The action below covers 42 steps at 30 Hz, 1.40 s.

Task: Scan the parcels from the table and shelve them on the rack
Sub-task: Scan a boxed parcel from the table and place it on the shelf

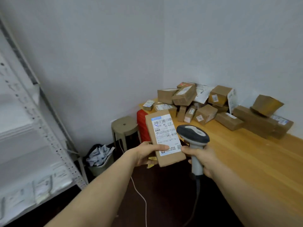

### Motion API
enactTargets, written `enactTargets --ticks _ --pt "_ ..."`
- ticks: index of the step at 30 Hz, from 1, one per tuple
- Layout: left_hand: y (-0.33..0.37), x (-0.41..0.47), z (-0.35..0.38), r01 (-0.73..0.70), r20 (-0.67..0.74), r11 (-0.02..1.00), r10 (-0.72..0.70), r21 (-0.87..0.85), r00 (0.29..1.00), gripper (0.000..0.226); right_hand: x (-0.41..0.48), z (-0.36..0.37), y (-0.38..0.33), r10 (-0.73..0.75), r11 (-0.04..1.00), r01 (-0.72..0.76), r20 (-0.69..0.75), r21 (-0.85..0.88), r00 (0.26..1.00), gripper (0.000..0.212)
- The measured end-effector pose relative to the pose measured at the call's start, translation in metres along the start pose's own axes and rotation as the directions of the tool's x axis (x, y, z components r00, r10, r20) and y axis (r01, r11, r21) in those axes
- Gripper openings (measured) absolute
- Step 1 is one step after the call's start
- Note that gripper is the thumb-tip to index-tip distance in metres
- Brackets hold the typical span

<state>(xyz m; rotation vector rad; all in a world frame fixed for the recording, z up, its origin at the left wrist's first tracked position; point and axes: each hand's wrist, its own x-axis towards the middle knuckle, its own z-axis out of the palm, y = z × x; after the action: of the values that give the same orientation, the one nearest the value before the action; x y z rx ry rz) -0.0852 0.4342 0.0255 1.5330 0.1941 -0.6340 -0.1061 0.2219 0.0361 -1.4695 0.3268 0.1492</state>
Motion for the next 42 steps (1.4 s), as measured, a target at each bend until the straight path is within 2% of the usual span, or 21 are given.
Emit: enactTargets --ticks 4,7,10,12,16,20,25,31,34,38,42 --pt "-0.037 -0.083 -0.082 -0.011 -0.123 0.999 0.006 -0.042 0.992 0.042 -0.045 0.095 0.014 -0.015 1.000 0.018 0.126 -0.021 0.992 0.037" --pt "-0.073 -0.156 -0.151 -0.043 -0.176 0.993 0.023 -0.108 0.984 0.045 -0.089 0.182 0.034 -0.015 1.000 0.020 0.199 -0.021 0.980 0.046" --pt "-0.116 -0.241 -0.223 -0.086 -0.242 0.978 0.038 -0.189 0.969 0.053 -0.144 0.278 0.061 -0.015 1.000 0.013 0.300 0.010 0.954 0.036" --pt "-0.147 -0.301 -0.267 -0.111 -0.313 0.968 0.035 -0.227 0.949 0.060 -0.183 0.342 0.079 0.001 1.000 -0.003 0.379 0.003 0.925 0.032" --pt "-0.198 -0.425 -0.349 -0.166 -0.453 0.954 0.036 -0.250 0.891 0.065 -0.267 0.467 0.106 0.054 0.999 -0.049 0.554 -0.023 0.831 0.042" --pt "-0.230 -0.535 -0.418 -0.239 -0.611 0.934 0.030 -0.265 0.791 0.052 -0.340 0.577 0.117 0.070 0.998 -0.052 0.678 -0.047 0.732 0.031" --pt "-0.266 -0.633 -0.492 -0.356 -0.796 0.886 -0.022 -0.295 0.605 0.059 -0.410 0.702 0.124 0.073 0.997 -0.014 0.802 -0.081 0.593 0.015" --pt "-0.276 -0.716 -0.609 -0.415 -0.920 0.875 -0.080 -0.249 0.383 0.054 -0.469 0.855 0.136 0.019 0.997 0.057 0.885 -0.051 0.466 0.025" --pt "-0.274 -0.748 -0.674 -0.399 -0.948 0.884 -0.128 -0.242 0.291 0.058 -0.493 0.933 0.143 0.067 0.998 -0.012 0.898 -0.068 0.435 0.022" --pt "-0.285 -0.782 -0.747 -0.403 -0.954 0.873 -0.197 -0.275 0.225 0.058 -0.522 1.019 0.152 0.108 0.994 -0.031 0.910 -0.105 0.399 0.025" --pt "-0.303 -0.805 -0.820 -0.422 -0.949 0.855 -0.225 -0.302 0.223 0.052 -0.547 1.097 0.166 0.136 0.988 0.013 0.910 -0.153 0.393 0.037"
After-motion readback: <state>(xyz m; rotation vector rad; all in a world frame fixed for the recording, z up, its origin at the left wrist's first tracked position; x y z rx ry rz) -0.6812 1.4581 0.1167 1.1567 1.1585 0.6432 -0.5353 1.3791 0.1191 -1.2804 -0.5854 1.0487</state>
